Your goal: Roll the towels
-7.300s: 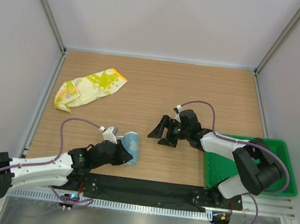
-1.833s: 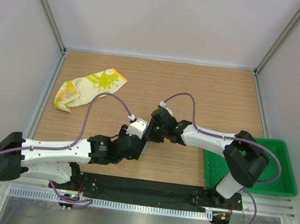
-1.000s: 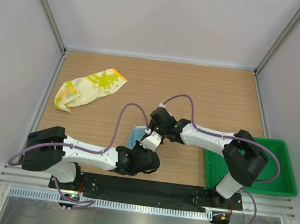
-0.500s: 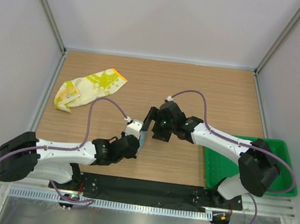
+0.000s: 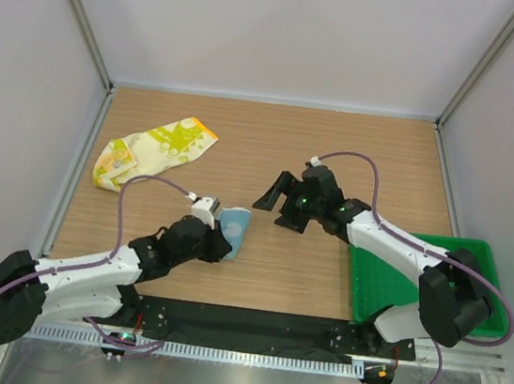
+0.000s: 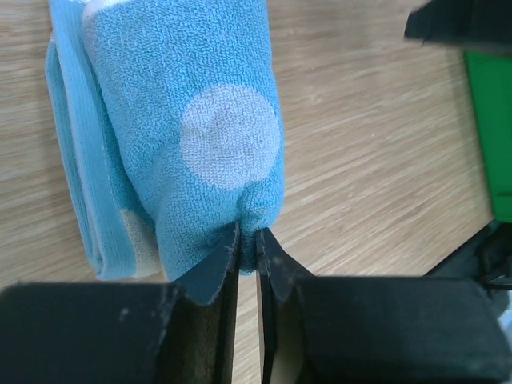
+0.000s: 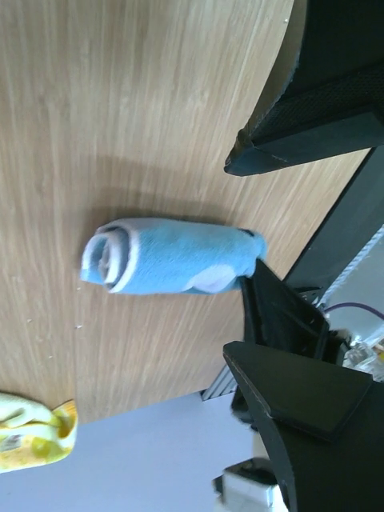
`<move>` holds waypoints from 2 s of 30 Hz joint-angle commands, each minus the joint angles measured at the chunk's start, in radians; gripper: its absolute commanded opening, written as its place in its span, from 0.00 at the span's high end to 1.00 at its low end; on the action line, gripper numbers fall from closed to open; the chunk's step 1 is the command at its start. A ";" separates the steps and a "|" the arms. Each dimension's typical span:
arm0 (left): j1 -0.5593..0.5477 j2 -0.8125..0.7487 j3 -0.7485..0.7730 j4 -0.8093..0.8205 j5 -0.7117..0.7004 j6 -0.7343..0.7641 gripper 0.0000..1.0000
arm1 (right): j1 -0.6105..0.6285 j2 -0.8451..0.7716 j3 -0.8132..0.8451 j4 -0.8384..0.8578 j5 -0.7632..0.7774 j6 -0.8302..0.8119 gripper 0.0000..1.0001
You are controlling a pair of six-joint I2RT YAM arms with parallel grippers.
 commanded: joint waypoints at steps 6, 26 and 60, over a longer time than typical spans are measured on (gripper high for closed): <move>0.208 -0.104 -0.088 0.158 0.285 -0.157 0.88 | 0.005 -0.019 -0.076 0.155 -0.106 0.003 0.08; 0.487 -0.317 -0.184 -0.067 0.325 -0.291 0.92 | 0.051 0.226 -0.172 0.678 -0.296 -0.006 0.07; 0.575 -0.052 -0.131 0.015 0.468 -0.149 0.94 | 0.210 0.571 0.205 0.494 -0.115 -0.158 0.12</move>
